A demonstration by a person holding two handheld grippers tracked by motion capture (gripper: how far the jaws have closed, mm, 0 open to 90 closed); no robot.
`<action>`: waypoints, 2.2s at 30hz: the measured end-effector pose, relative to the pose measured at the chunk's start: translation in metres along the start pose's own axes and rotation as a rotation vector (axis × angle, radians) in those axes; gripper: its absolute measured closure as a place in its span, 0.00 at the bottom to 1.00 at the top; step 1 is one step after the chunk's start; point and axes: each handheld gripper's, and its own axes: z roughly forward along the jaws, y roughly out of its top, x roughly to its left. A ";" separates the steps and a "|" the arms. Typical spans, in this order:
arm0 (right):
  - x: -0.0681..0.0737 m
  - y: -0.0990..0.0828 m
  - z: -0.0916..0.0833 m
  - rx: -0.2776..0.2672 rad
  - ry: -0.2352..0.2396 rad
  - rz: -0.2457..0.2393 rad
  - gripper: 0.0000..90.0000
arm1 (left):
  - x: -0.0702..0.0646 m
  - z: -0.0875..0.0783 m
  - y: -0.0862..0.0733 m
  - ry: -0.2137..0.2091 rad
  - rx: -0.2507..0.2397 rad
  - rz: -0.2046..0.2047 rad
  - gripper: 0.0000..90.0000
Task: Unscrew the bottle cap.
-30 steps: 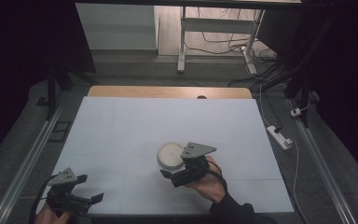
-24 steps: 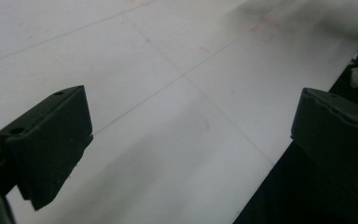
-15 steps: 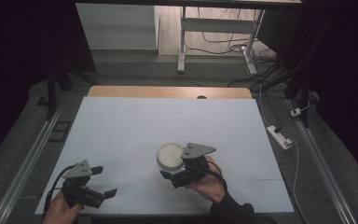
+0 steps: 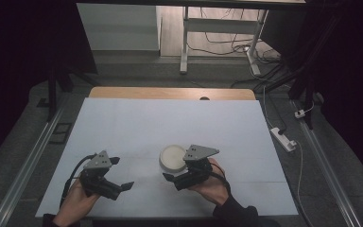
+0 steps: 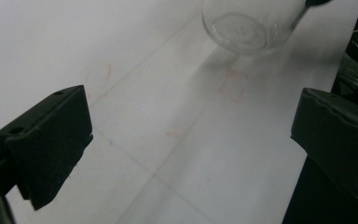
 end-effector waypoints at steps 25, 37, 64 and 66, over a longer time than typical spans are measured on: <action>0.002 -0.003 0.001 -0.015 0.042 -0.021 0.07 | -0.002 0.034 0.077 -0.244 -0.045 0.277 0.00; 0.008 -0.004 0.005 -0.006 0.109 -0.058 0.07 | -0.009 0.053 0.096 -0.407 -0.035 0.415 0.03; 0.003 -0.005 0.006 0.022 -0.062 -0.009 0.07 | -0.048 0.078 0.116 -0.052 0.048 0.222 0.08; 0.003 -0.006 0.006 0.024 -0.066 -0.004 0.07 | -0.049 0.078 0.116 -0.046 0.049 0.226 0.08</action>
